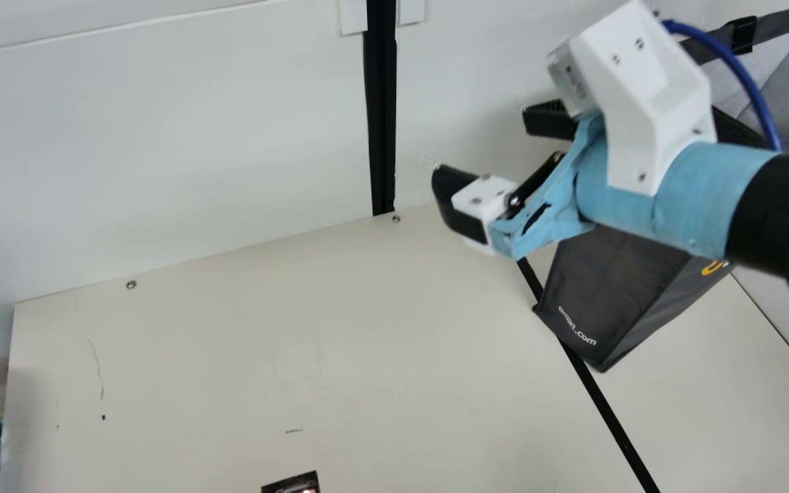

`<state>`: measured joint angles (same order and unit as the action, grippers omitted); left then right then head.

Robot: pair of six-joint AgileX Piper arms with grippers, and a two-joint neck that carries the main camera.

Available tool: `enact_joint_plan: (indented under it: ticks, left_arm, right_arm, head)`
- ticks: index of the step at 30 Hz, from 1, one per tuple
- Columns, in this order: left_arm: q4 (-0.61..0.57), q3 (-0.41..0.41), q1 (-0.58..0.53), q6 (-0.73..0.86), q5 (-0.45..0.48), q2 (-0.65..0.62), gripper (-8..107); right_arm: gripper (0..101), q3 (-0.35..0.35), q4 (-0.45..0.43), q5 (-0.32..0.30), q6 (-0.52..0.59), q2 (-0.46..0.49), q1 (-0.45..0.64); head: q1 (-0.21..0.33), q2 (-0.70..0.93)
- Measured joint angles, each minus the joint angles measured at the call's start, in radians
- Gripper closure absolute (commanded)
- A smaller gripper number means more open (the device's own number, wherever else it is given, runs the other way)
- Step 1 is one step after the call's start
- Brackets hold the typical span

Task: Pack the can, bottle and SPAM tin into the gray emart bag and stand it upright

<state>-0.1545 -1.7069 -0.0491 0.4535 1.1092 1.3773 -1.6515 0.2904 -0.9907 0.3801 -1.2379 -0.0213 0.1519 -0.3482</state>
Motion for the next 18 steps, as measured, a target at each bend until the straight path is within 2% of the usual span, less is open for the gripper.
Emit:
enact_joint_plan:
  ticks: [10, 16, 18]
  left_arm:
    - [0.000, 0.000, 0.000, 0.000, 0.000, 0.000, 9]
    - [0.000, 0.000, 0.000, 0.000, 0.000, 0.000, 9]
    - [0.000, 0.000, 0.000, 0.000, 0.000, 0.000, 9]
  right_arm:
    - [6, 0.187, -0.166, 0.096, -0.131, 0.042, -0.109]
    - [6, 0.270, -0.235, 0.132, -0.204, 0.051, -0.154]
    - [6, 0.276, -0.236, 0.133, -0.217, 0.051, -0.155]
  head:
    - [0.000, 0.000]
    - [0.000, 0.000]
    - [0.000, 0.002]
